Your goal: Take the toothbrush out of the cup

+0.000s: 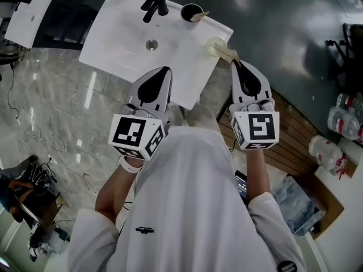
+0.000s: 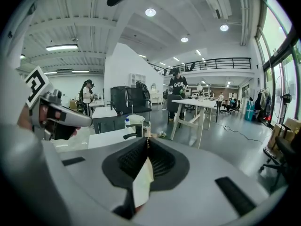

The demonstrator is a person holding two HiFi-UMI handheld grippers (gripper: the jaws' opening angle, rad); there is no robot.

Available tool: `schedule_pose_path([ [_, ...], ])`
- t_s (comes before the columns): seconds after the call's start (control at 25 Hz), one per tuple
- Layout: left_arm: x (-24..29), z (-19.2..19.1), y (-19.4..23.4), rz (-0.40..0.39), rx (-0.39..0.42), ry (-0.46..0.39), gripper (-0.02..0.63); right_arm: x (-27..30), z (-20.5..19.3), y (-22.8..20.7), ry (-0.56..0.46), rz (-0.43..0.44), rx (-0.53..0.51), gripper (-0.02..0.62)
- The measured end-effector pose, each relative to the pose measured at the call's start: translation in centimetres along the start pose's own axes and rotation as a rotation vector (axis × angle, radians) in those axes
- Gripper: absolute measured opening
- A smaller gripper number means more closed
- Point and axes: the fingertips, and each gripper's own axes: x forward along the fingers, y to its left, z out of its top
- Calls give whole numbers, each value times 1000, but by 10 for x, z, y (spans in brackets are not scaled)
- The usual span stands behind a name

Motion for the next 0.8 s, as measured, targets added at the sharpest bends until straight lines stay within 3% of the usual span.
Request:
schedule_pose_path([
  [0.8, -12, 23, -9, -23, 53, -50, 6, -52, 11, -10, -30, -84, 74, 9],
])
